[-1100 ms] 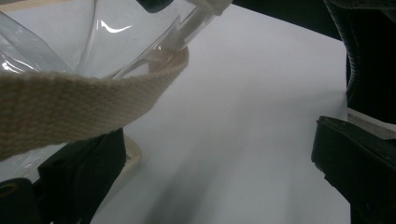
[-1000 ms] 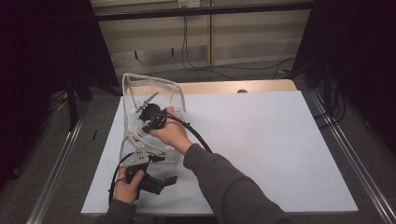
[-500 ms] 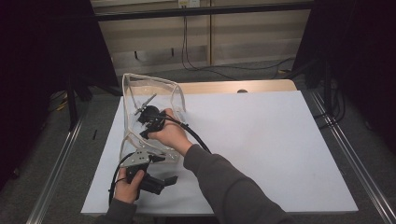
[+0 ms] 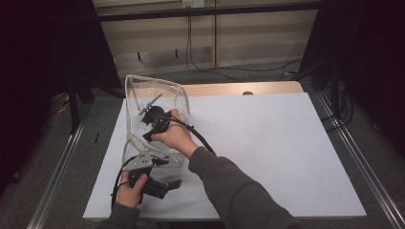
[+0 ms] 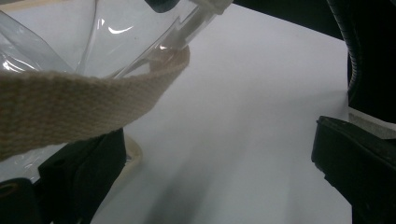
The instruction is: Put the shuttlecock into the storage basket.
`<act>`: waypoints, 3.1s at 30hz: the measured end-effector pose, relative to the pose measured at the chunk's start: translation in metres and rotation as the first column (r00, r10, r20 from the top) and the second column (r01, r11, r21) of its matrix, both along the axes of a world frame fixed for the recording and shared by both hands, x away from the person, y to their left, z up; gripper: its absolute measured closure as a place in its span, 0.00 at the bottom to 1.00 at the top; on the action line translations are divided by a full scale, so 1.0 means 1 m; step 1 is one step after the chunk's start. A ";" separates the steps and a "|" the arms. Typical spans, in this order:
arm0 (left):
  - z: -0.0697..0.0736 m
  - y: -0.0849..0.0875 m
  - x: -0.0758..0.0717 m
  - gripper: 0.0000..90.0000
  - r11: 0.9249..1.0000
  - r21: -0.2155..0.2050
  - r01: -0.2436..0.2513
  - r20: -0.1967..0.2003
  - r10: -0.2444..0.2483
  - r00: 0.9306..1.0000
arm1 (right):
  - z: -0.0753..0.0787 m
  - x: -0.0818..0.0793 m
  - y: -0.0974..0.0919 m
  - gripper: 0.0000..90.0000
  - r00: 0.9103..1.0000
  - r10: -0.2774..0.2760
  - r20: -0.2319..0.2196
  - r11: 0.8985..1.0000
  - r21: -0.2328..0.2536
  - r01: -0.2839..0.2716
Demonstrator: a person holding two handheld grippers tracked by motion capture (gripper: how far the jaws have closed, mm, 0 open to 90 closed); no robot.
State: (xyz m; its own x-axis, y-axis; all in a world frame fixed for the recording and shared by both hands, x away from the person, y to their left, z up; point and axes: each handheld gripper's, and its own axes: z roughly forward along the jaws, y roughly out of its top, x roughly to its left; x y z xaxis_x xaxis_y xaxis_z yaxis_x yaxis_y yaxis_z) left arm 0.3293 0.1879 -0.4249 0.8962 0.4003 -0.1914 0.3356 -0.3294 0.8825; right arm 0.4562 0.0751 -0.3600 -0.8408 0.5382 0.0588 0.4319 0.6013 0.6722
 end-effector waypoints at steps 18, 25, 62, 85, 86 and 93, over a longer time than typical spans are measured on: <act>0.001 0.001 0.000 0.04 1.000 -0.002 -0.003 0.004 0.003 1.000 | 0.000 0.003 -0.003 0.44 0.999 -0.041 -0.018 0.999 0.003 0.042; 0.001 0.001 0.000 0.04 1.000 -0.001 -0.003 0.004 0.003 1.000 | 0.000 0.003 -0.003 0.41 0.998 -0.055 -0.016 0.998 -0.007 0.055; 0.001 0.001 0.000 0.04 1.000 -0.006 -0.003 0.006 0.003 1.000 | -0.001 0.008 -0.006 0.37 0.994 -0.106 -0.009 0.994 -0.009 0.106; 0.002 0.001 -0.001 0.04 1.000 -0.006 -0.004 0.007 0.004 1.000 | 0.000 0.011 -0.009 0.32 0.991 -0.132 -0.022 0.991 -0.007 0.132; 0.002 0.002 0.000 0.04 1.000 -0.006 -0.005 0.008 0.005 1.000 | 0.000 0.011 -0.009 0.31 0.990 -0.137 -0.024 0.991 -0.006 0.136; 0.002 0.002 0.000 0.04 1.000 -0.006 -0.005 0.008 0.005 1.000 | 0.005 0.011 -0.012 0.29 0.990 -0.142 -0.020 0.990 0.003 0.142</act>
